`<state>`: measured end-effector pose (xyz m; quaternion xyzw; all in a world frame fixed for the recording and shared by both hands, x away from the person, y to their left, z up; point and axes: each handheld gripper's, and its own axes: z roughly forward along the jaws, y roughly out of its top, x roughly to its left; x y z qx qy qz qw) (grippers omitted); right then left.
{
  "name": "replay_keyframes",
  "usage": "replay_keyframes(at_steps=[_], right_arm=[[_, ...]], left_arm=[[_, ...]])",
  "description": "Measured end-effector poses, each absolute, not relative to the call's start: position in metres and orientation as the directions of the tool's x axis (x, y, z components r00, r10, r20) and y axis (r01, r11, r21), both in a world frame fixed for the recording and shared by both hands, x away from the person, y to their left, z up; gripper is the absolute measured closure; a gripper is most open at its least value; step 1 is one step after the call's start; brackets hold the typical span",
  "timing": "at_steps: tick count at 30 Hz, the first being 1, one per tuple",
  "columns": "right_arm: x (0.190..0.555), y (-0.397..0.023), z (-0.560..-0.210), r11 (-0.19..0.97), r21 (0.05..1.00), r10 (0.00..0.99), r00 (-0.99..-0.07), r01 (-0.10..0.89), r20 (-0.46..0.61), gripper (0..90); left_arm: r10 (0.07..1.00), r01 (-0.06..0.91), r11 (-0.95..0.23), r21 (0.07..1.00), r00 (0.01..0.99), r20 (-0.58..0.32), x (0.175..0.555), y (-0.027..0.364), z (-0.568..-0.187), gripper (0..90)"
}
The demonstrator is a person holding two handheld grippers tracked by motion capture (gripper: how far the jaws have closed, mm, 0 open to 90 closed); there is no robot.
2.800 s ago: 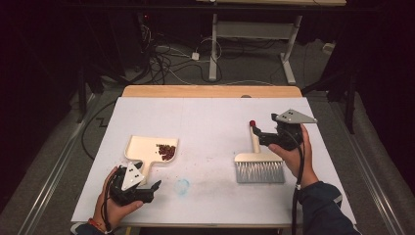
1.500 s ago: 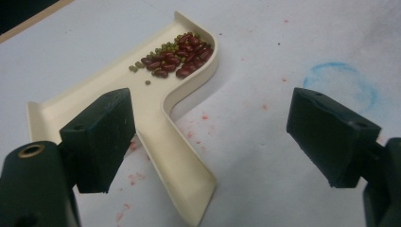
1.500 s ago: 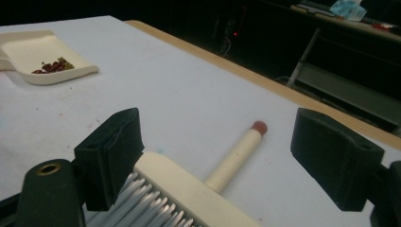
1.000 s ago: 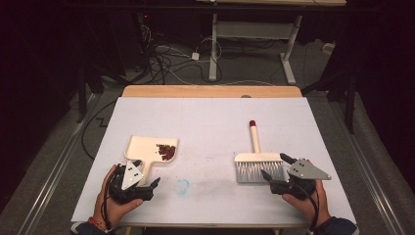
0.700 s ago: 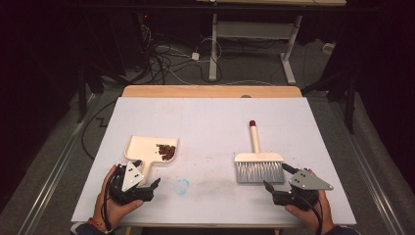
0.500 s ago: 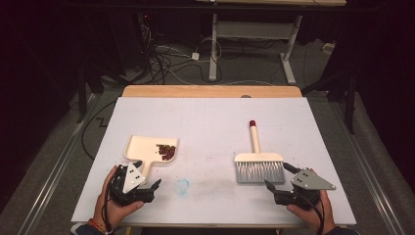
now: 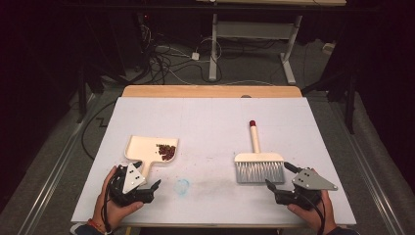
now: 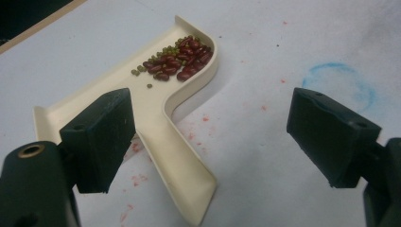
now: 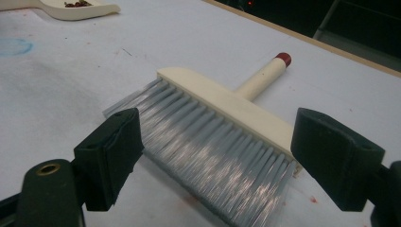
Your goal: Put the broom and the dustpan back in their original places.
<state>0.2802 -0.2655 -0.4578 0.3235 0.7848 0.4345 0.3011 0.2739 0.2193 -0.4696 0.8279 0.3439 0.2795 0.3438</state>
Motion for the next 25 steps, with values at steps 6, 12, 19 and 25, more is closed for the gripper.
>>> replay_keyframes(at_steps=[6, 12, 19, 25], right_arm=[[0.2810, -0.2641, -0.4571, 0.420, 0.876, 0.773, -0.600, 0.236, -0.208, 17.2], [0.2814, -0.2636, -0.4574, 0.429, 0.872, 0.770, -0.600, 0.237, -0.216, 17.2], [0.2822, -0.2650, -0.4579, 0.422, 0.875, 0.776, -0.594, 0.239, -0.212, 17.4], [0.2827, -0.2662, -0.4578, 0.417, 0.876, 0.791, -0.571, 0.241, -0.220, 18.1]], left_arm=[[0.763, 0.378, -0.527, 0.761, 0.605, 0.228, 0.2739, 0.2195, -0.4694, 15.8], [0.764, 0.383, -0.530, 0.757, 0.603, 0.230, 0.2763, 0.2189, -0.4706, 15.8], [0.764, 0.388, -0.533, 0.752, 0.604, 0.229, 0.2786, 0.2179, -0.4708, 15.8], [0.767, 0.390, -0.524, 0.757, 0.602, 0.221, 0.2810, 0.2170, -0.4705, 15.8]])
